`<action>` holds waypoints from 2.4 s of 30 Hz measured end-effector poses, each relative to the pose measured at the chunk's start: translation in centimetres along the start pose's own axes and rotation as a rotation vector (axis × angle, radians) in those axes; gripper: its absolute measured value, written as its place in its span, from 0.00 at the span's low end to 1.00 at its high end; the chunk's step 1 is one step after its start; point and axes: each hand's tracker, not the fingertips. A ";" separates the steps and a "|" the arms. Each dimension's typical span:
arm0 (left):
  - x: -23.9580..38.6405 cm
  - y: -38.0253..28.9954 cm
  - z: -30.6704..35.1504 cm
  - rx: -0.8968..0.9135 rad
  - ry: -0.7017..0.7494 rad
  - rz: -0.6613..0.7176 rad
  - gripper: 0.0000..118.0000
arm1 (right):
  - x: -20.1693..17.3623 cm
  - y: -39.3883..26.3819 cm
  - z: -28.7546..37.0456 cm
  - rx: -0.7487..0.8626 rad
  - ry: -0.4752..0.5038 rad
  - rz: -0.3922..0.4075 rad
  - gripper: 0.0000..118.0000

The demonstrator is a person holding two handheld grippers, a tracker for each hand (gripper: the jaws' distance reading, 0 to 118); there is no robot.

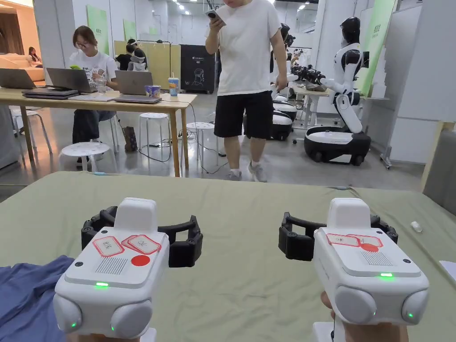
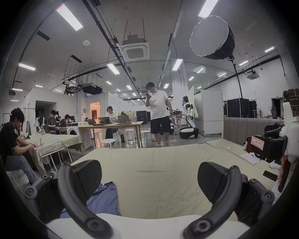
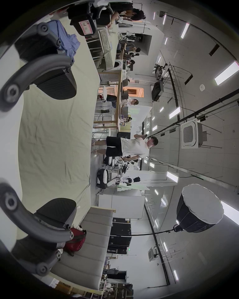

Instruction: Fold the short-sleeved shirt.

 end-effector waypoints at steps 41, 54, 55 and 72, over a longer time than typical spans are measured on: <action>-0.2 0.2 0.2 -0.007 -0.009 0.020 1.00 | 0.0 0.0 0.5 -0.012 0.010 -0.018 1.00; -0.2 0.3 0.2 -0.002 -0.004 0.036 1.00 | -0.2 -0.2 0.4 -0.011 0.023 -0.005 1.00; -0.2 0.3 0.2 -0.002 -0.003 0.034 1.00 | -0.2 -0.4 0.3 -0.013 0.023 -0.003 1.00; -0.3 0.2 -0.2 -0.022 0.002 0.067 1.00 | -0.3 -0.3 0.3 -0.011 0.021 0.000 1.00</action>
